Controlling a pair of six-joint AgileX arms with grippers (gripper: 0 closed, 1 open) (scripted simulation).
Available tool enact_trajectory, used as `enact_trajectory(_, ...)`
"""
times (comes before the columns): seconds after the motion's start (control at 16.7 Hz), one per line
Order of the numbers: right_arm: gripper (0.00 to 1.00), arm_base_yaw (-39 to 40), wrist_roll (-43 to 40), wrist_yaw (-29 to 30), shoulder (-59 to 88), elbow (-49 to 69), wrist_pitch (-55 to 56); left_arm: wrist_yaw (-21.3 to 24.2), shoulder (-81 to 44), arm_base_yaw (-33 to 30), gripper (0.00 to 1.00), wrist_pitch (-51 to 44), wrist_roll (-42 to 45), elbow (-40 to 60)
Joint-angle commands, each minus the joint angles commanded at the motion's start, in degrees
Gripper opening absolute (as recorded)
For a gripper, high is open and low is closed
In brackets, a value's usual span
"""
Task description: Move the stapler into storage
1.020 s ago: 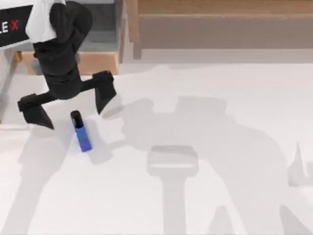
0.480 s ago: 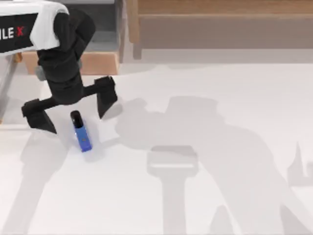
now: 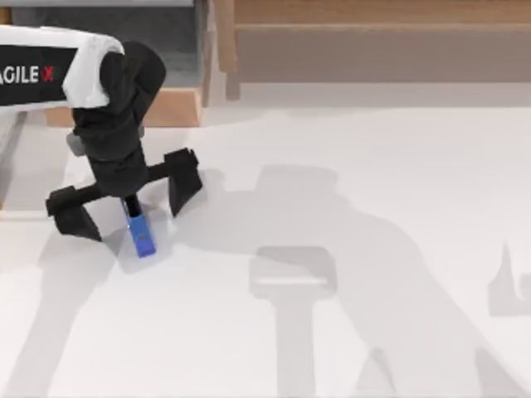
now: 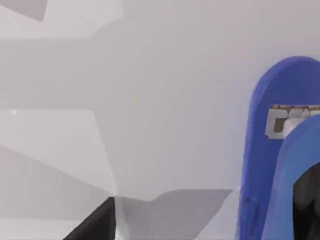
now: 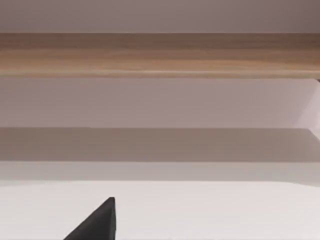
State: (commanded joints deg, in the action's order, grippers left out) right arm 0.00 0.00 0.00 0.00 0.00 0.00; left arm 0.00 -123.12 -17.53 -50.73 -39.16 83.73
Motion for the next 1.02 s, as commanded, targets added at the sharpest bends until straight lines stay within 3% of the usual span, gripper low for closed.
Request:
enact_trajectory(0.78, 1.00, 0.0, 0.0, 0.0, 0.0, 0.0, 0.0, 0.0, 0.0, 0.0, 0.02, 0.0, 0.0, 0.0)
enact_trajectory(1.02, 1.00, 0.0, 0.0, 0.0, 0.0, 0.0, 0.0, 0.0, 0.0, 0.0, 0.00, 0.0, 0.0, 0.0)
